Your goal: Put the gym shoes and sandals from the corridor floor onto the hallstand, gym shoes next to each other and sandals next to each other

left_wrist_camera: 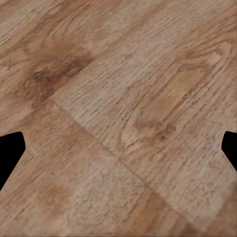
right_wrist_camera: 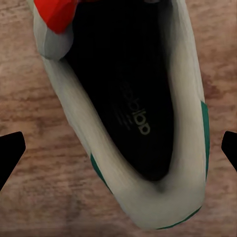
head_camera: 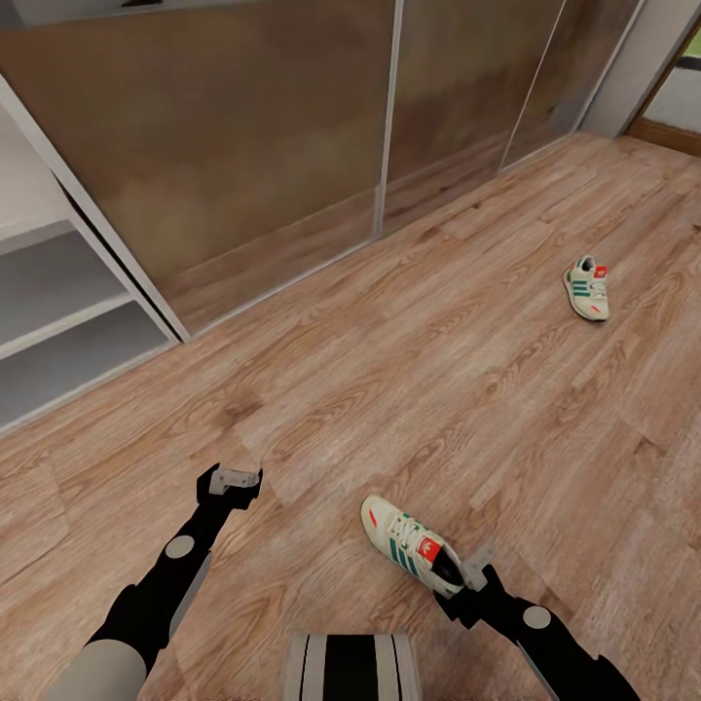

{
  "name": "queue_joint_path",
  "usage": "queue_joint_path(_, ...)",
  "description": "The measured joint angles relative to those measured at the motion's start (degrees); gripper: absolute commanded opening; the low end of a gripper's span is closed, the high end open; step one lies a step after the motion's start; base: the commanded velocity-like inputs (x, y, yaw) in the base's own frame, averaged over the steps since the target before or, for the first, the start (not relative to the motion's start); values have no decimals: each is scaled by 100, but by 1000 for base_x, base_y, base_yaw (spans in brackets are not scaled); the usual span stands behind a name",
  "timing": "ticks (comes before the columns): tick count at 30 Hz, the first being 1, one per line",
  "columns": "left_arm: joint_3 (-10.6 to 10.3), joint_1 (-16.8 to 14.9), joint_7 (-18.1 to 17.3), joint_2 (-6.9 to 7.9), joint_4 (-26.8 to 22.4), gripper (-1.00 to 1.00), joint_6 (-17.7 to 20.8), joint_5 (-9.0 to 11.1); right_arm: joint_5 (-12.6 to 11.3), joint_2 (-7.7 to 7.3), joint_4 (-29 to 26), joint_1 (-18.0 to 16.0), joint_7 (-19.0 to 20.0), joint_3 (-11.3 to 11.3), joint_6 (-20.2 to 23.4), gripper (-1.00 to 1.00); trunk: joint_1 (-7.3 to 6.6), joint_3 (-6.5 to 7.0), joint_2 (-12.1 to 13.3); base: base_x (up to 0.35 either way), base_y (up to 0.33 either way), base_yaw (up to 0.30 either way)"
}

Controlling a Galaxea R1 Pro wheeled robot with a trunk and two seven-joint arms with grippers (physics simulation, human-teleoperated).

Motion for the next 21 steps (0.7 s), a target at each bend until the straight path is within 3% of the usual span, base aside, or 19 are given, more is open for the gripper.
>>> queue_joint_path(8, 0, 0, 8, 0, 1, 100, 0, 0, 0, 0, 0, 0, 0, 0, 0, 100, 0, -10, 0, 0, 0, -6)
queue_joint_path(12, 0, 0, 4, 0, 1, 100, 4, 0, 0, 1, 0, 0, 0, 0, 0, 100, 11, -108, -5, 0, 0, -39)
queue_joint_path(21, 37, 1, 19, -5, 0, 100, -2, -5, 0, 0, 0, 0, 0, 0, 0, 100, 10, -143, -5, 0, 0, -35)
